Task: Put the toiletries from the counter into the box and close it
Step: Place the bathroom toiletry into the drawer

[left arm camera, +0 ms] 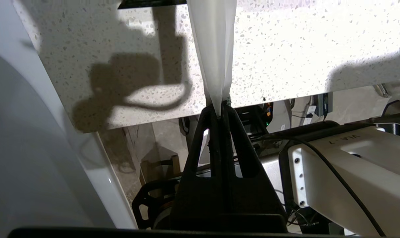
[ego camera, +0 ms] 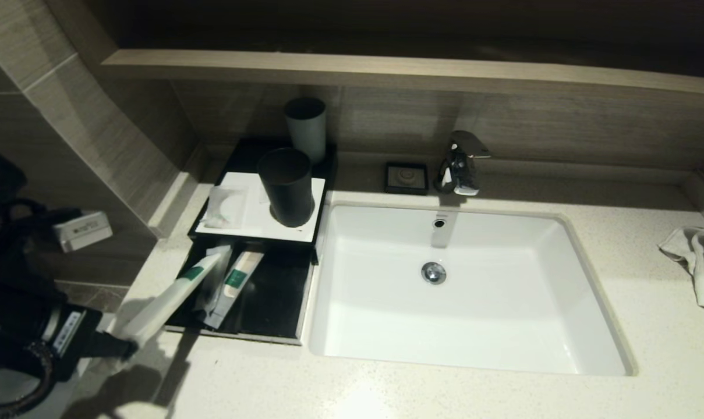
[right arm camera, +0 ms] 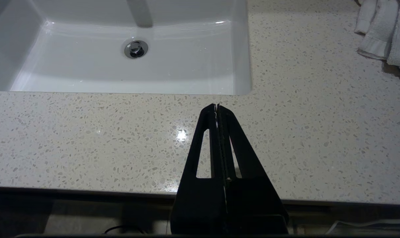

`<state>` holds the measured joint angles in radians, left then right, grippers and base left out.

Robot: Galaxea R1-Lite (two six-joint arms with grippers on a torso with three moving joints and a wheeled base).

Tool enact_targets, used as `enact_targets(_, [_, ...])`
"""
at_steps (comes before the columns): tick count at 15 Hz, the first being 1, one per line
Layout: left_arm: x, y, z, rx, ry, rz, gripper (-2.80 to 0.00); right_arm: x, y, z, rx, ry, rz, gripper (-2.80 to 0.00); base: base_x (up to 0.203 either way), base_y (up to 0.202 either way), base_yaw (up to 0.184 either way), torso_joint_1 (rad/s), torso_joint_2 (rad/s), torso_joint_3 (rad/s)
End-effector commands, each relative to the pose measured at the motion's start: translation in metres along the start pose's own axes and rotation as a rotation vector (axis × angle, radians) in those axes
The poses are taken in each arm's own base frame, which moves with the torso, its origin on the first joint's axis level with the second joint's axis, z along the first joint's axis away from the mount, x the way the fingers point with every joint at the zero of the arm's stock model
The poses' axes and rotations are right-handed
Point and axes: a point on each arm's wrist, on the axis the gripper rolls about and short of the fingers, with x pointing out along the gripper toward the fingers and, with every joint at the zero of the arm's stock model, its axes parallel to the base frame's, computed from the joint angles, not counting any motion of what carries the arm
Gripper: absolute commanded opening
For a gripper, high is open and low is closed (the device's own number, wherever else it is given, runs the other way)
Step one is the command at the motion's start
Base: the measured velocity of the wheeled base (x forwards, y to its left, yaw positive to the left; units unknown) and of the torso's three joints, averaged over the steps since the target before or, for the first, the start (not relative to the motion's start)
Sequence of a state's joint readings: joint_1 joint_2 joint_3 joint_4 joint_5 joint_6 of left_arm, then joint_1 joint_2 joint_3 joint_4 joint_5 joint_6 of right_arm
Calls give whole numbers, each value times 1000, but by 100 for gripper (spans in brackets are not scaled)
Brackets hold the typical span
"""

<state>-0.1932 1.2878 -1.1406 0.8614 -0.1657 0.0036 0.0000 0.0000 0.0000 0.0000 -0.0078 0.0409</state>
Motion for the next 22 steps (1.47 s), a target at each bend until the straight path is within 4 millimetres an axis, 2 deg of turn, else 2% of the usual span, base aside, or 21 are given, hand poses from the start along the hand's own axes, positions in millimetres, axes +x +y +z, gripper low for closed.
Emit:
enact_targets(1, [8,2,4,-7,22,0,-280,0,0,0,1,0,0,-280,0,0,0,0,0,0])
enact_targets(5, [10,2,7,1,27,0,-280,0,0,0,1,0,0,-280,0,0,0,0,0,0])
enact_targets(13, [30,4,23,9,29,5,-280,0,0,0,1,0,0,-280,0,0,0,0,0,0])
enact_targets(22, [54,8,51,2,57,3,-280,0,0,0,1,0,0,-280,0,0,0,0,0,0])
